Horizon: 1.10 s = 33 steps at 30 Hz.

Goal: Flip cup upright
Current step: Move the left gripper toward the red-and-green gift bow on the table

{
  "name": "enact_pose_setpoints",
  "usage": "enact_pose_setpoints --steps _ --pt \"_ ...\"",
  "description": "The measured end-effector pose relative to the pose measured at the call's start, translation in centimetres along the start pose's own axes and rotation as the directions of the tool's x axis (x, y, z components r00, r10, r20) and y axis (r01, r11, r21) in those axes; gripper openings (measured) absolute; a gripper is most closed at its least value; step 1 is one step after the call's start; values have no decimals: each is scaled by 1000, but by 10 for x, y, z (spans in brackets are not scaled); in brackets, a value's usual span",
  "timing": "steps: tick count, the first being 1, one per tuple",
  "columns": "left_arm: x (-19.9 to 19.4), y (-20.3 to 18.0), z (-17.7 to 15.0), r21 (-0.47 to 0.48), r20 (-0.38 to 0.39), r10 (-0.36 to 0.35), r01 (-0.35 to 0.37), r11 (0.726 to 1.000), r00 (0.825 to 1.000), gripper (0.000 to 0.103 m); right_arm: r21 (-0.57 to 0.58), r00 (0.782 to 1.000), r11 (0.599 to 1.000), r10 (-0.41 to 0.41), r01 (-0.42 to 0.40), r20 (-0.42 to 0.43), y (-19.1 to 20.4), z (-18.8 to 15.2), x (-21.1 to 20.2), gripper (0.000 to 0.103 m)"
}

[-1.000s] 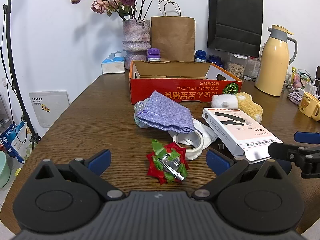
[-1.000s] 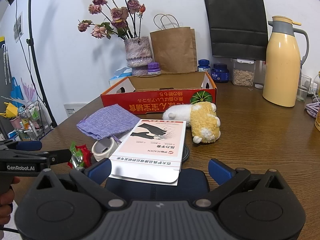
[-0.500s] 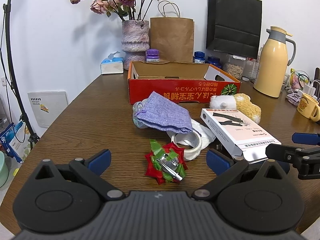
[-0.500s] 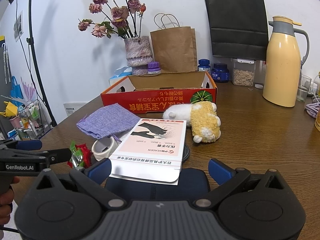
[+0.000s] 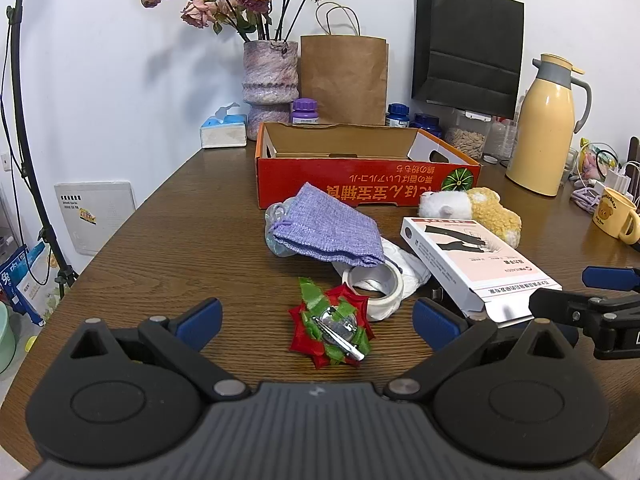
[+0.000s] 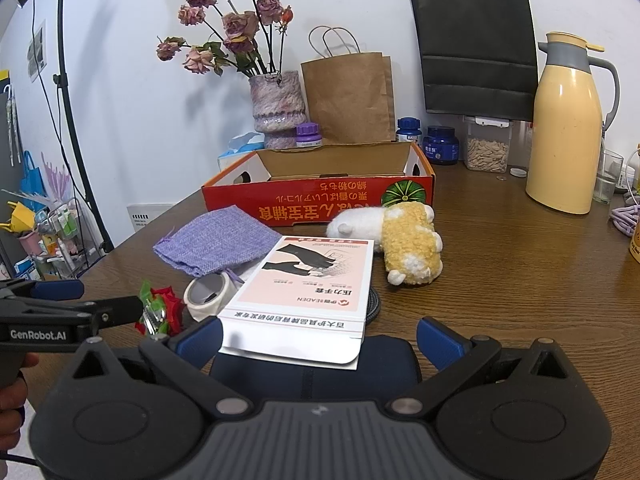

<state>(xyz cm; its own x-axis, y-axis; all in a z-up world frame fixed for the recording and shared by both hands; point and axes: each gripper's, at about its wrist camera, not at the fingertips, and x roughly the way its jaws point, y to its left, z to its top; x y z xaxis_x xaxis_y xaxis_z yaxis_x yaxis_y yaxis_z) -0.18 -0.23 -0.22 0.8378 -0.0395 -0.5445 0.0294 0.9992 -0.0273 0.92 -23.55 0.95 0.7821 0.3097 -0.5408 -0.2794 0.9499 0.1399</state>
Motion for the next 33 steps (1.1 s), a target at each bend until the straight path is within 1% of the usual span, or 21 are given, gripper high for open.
enact_pose_setpoints --steps 15,23,25,33 --pt "-1 1 0 -2 2 -1 1 1000 1000 103 -2 1000 1000 0 0 -1 2 3 -2 103" --pt "-1 5 2 -9 7 -7 7 1000 1000 103 -6 1000 1000 -1 1 -2 1 -1 6 103" --pt "-1 6 2 -10 8 -7 8 1000 1000 103 -10 1000 1000 -2 2 -3 6 3 4 103" --pt "2 10 0 -16 19 -11 11 1000 1000 103 -20 1000 1000 -9 9 -11 8 6 2 103"
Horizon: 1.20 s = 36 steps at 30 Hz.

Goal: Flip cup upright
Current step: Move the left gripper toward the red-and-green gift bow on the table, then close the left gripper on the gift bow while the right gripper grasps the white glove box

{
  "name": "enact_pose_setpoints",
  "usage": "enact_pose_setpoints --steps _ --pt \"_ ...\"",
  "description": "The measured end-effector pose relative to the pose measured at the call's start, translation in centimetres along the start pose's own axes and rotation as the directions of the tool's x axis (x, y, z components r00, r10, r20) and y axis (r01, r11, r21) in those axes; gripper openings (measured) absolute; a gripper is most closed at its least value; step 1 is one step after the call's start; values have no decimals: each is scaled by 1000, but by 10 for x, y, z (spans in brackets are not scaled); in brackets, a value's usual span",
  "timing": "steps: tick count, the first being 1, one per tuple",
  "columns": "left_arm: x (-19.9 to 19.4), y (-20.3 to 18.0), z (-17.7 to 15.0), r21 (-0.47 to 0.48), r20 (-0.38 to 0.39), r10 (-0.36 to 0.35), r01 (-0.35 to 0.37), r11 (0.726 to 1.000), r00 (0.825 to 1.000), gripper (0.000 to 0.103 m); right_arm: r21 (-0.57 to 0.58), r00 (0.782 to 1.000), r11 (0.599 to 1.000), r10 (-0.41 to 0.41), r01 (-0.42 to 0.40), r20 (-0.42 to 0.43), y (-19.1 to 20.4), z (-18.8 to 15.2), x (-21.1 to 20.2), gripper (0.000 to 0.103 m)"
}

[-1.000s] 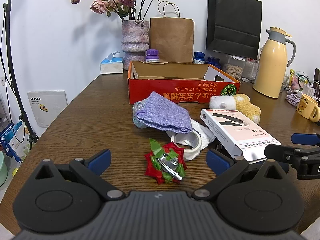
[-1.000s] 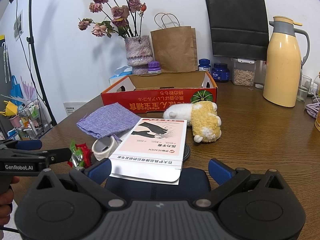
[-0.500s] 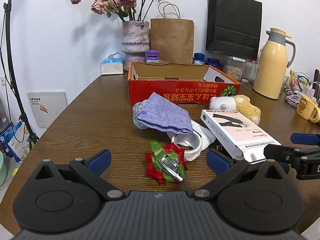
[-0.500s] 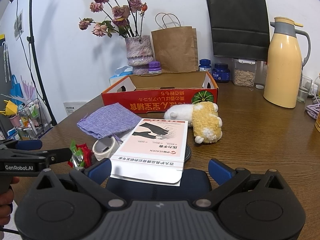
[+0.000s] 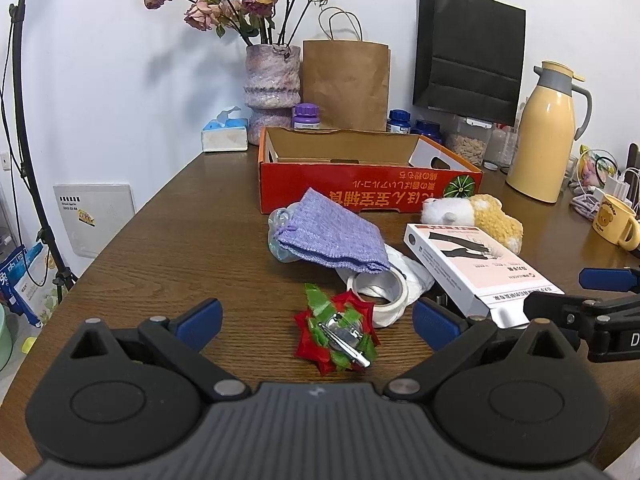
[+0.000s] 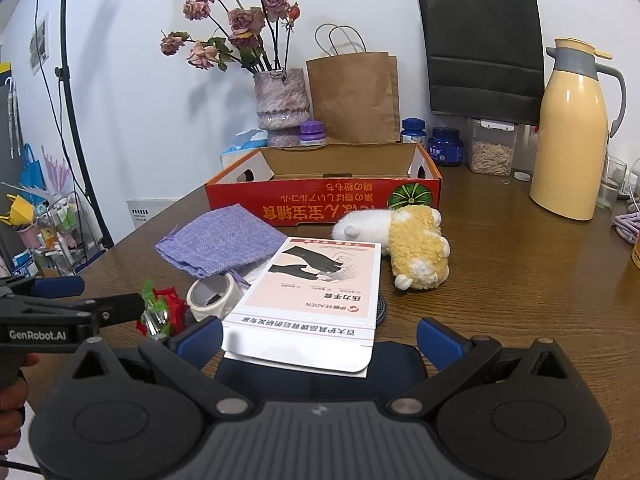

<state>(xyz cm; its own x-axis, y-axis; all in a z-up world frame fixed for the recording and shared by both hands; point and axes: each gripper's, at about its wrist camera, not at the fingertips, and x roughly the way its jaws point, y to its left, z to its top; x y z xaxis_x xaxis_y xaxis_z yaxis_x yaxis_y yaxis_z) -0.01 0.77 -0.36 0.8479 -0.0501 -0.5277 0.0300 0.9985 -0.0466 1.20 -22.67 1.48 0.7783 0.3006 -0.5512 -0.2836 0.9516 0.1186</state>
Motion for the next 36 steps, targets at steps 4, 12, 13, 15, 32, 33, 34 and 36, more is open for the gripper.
enact_pose_setpoints --steps 4,12,13,15,32,33,34,36 --pt "0 3 0 -8 11 1 -1 1000 1000 103 -11 1000 1000 -12 11 -9 4 5 3 103" --pt "5 13 1 -26 16 9 -8 1000 1000 103 -42 998 999 -15 12 -56 11 23 14 103" --pt "6 15 1 -30 16 10 -9 1000 1000 103 -48 998 999 -15 12 -65 13 26 17 103" --pt "7 18 1 -37 16 13 -13 999 1000 103 -57 996 998 -16 11 -82 17 32 22 103" --pt "22 41 2 -73 6 -3 4 997 1000 103 -91 963 994 -86 64 -255 31 65 80 103" --pt "23 41 2 -75 6 -6 7 997 1000 103 -90 961 994 -86 65 -264 31 66 84 103" --pt "24 42 2 -77 6 -10 10 997 1000 103 -89 957 994 -88 66 -276 31 66 87 103" --pt "25 44 2 -79 5 -16 16 997 1000 103 -86 949 993 -99 77 -299 31 66 95 103"
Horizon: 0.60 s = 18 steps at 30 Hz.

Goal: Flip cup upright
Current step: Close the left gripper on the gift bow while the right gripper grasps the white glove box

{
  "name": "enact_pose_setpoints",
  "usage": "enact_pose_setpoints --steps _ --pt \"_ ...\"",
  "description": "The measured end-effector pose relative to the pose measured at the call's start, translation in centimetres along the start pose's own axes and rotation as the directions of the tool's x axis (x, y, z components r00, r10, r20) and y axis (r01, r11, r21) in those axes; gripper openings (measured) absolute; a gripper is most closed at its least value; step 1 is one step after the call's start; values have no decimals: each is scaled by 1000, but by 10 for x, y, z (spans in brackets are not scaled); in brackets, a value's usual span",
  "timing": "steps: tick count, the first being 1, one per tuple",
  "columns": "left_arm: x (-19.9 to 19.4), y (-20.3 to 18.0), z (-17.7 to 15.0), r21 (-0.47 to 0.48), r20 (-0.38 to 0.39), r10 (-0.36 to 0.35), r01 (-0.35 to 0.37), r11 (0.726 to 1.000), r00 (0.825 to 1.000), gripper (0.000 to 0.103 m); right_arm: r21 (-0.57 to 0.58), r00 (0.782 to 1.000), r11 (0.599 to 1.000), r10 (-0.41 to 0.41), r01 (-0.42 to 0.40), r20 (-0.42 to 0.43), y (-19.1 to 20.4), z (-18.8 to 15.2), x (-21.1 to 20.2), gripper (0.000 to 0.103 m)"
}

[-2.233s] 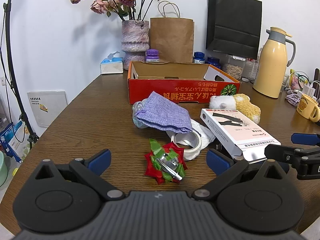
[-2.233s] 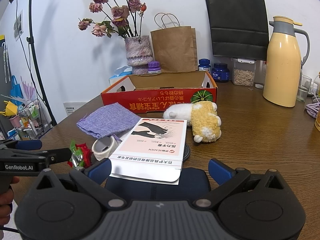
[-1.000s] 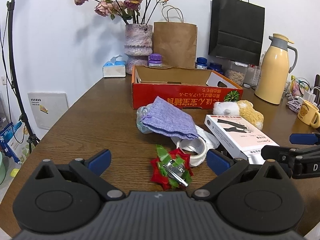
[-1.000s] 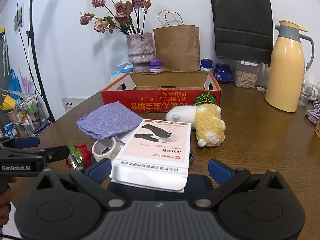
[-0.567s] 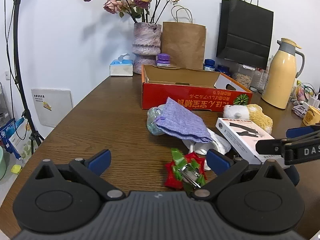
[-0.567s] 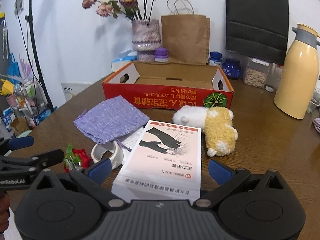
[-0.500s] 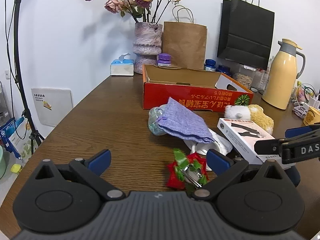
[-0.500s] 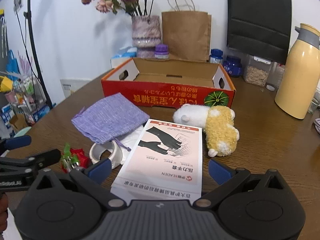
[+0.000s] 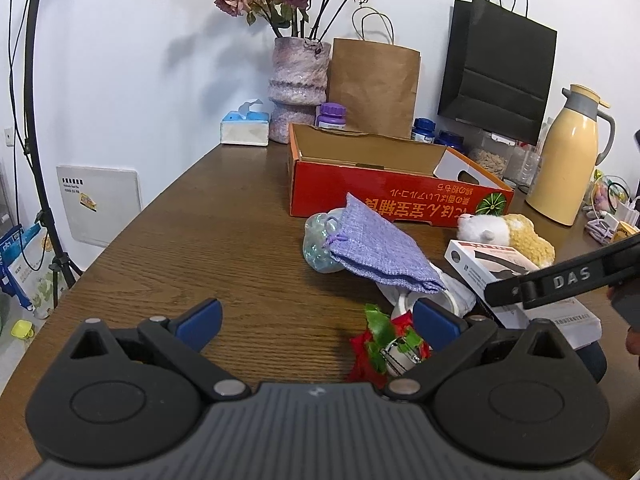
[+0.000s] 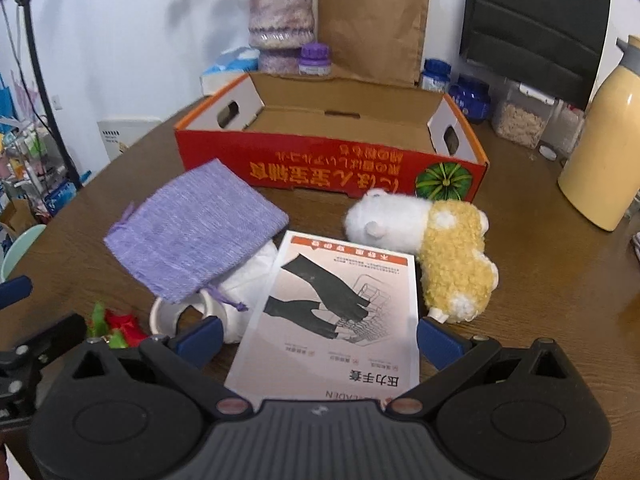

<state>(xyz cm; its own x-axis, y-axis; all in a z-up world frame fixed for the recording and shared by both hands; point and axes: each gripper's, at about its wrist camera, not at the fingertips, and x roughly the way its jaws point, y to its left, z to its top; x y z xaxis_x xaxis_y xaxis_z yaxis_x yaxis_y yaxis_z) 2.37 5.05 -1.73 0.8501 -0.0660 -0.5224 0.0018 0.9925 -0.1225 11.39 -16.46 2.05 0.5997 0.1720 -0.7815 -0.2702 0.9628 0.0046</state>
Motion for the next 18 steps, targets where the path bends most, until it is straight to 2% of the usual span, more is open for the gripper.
enact_pose_setpoints --steps 4,18 --pt "4 3 -1 -4 -8 -11 11 1000 1000 103 5 999 1000 -25 25 -25 0 0 11 103" --pt "9 8 -1 -20 -22 -18 18 1000 1000 103 -23 995 996 -90 89 -33 -2 7 19 103"
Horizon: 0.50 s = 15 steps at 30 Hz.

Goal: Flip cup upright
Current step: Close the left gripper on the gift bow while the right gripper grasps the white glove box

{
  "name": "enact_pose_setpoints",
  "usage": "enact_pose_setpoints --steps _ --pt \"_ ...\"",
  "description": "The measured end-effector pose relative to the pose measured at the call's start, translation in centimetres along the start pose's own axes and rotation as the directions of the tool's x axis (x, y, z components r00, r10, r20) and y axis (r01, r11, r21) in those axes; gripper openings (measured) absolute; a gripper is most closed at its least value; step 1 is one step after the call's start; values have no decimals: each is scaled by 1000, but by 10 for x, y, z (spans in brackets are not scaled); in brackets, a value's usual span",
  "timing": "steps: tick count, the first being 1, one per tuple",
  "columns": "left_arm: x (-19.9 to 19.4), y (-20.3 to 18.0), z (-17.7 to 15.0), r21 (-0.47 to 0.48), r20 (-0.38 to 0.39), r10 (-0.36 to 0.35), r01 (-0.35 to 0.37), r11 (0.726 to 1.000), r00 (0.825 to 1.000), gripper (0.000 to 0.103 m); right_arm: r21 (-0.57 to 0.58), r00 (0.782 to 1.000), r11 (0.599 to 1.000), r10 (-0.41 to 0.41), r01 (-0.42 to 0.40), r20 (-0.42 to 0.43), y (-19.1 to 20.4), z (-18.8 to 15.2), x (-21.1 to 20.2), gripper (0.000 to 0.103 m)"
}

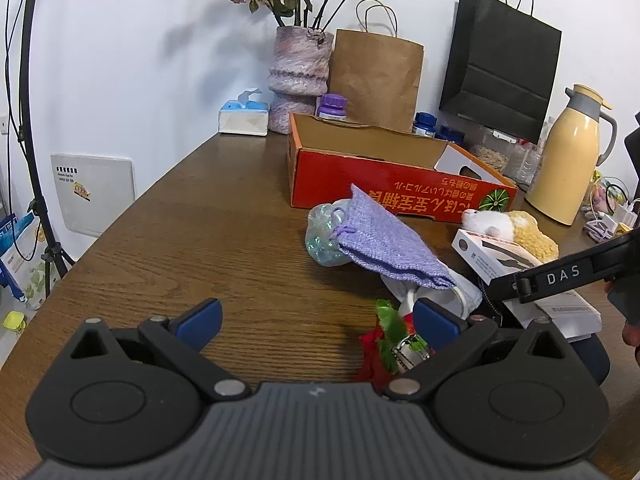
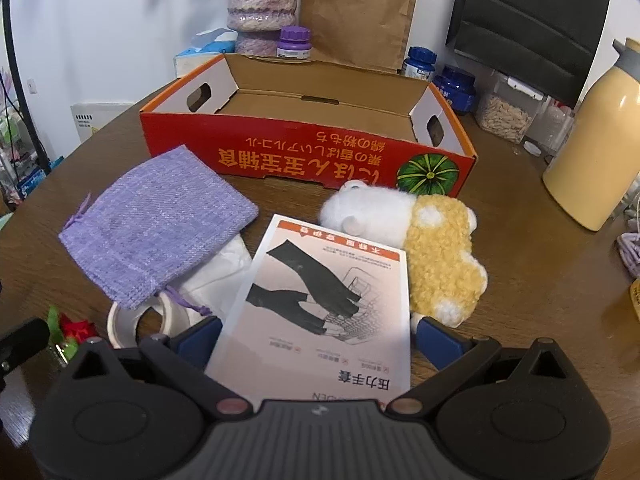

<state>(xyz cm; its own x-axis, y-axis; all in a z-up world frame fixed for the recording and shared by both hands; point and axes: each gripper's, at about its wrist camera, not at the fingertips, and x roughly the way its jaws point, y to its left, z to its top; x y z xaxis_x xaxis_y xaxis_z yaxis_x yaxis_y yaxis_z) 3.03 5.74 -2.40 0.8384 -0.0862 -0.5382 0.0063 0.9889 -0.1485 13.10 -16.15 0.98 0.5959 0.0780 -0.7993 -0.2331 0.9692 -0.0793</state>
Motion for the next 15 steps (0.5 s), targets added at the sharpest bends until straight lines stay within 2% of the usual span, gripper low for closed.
enact_pose_setpoints --steps 4,15 --pt "0 0 0 2 -1 -3 3 1000 1000 103 5 1000 1000 9 -9 -19 -2 0 4 103" --pt "-3 -5 0 13 -5 3 -3 1000 1000 103 83 993 990 115 -112 -31 -17 -7 20 101"
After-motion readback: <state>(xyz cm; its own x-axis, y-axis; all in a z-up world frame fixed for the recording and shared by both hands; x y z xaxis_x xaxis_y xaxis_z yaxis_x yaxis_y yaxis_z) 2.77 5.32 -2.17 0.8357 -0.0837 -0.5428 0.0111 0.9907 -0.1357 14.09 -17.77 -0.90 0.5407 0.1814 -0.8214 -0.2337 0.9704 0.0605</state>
